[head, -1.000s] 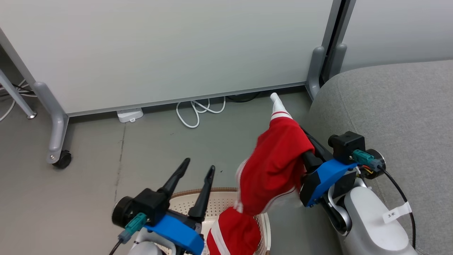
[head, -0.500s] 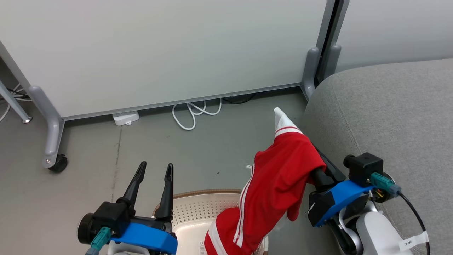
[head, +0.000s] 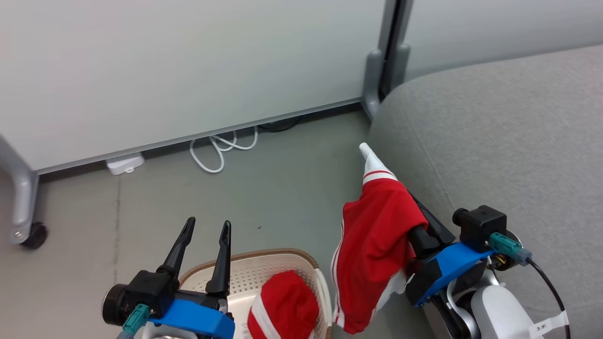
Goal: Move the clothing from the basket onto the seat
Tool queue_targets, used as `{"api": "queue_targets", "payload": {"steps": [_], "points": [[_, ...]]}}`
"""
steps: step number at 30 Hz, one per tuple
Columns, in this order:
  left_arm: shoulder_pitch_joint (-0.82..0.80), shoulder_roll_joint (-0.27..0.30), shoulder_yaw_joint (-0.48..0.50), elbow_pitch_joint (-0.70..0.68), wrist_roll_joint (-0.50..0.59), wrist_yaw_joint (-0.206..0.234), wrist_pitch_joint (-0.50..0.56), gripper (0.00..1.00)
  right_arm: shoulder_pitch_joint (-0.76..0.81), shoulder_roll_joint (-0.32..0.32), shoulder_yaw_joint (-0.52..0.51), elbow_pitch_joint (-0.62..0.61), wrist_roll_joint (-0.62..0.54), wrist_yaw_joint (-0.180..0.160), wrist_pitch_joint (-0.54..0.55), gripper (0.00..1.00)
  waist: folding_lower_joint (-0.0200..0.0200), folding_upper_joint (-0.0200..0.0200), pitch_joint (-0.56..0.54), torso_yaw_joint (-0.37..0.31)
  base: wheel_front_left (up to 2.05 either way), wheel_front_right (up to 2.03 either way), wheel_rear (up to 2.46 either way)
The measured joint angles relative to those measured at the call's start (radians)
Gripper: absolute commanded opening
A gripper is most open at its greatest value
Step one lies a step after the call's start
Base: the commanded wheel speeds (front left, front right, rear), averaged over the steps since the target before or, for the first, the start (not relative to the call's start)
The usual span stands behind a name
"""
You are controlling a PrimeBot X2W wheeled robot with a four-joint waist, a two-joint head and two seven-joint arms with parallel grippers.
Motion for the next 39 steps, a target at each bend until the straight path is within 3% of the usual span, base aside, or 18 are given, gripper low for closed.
{"api": "queue_targets", "payload": {"steps": [19,32,39], "points": [[-0.063,-0.007,0.008,0.029,0.045,-0.026,0.0,1.0,-0.008,0.001,0.029,0.012,0.058,0.0,-0.041,0.0,0.0001,0.0,0.065,-0.266,0.0,0.0,0.0],[-0.087,-0.003,-0.015,0.043,0.048,-0.028,0.0,1.0,-0.026,0.001,-0.011,0.022,0.045,0.0,-0.051,0.0,0.0001,0.0,0.085,-0.257,0.0,0.0,0.0],[-0.108,0.009,-0.021,0.034,0.051,-0.029,0.0,1.0,-0.169,-0.009,-0.095,0.031,0.009,0.0,-0.026,0.0,0.0001,0.0,0.122,-0.239,0.0,0.0,0.0]]}}
